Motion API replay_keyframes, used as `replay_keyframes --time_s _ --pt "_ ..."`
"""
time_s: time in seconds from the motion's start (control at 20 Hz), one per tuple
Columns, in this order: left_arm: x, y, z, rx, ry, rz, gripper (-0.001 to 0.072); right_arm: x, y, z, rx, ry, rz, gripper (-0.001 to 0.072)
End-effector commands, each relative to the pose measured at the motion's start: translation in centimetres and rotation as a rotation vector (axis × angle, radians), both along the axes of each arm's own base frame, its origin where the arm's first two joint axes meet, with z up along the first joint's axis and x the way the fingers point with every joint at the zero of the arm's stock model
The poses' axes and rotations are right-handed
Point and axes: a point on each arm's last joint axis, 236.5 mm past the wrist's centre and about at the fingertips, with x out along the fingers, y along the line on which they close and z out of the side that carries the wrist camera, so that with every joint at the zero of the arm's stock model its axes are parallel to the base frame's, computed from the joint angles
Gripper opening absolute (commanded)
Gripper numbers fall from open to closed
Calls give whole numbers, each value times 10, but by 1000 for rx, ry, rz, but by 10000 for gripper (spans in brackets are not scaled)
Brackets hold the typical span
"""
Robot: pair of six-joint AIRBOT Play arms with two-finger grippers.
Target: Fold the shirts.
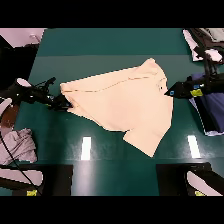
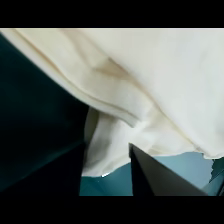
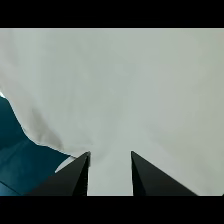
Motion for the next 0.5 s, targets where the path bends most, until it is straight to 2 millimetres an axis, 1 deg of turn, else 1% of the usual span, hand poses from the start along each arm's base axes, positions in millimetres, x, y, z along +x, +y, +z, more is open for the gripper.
replay_keyframes --time_s 0.0,0.05,0.1,0.15,0.25,0.3,0.4,0.45 --pt "-6 -2 1 -9 12 -24 363 0 -17 8 -2 -29 -55 299" --pt "-6 -2 1 -10 15 -26 301 -1 -22 10 -4 -27 -68 299" --pt "-7 -2 1 -12 16 -29 77 -2 -28 10 -4 -21 -82 299" --pt "-6 -2 1 -11 15 -27 26 -4 -34 9 -5 -11 -97 299" --pt "-4 -1 1 -5 5 -19 24 -9 -48 5 -4 23 -131 299" --pt "-1 0 4 1 -5 -10 23 -13 -54 -3 2 56 -153 299" --pt "7 3 16 23 -62 0 23 -29 -65 -33 24 154 -197 299" --pt "9 4 25 32 -93 2 23 -38 -69 -53 40 208 -228 307"
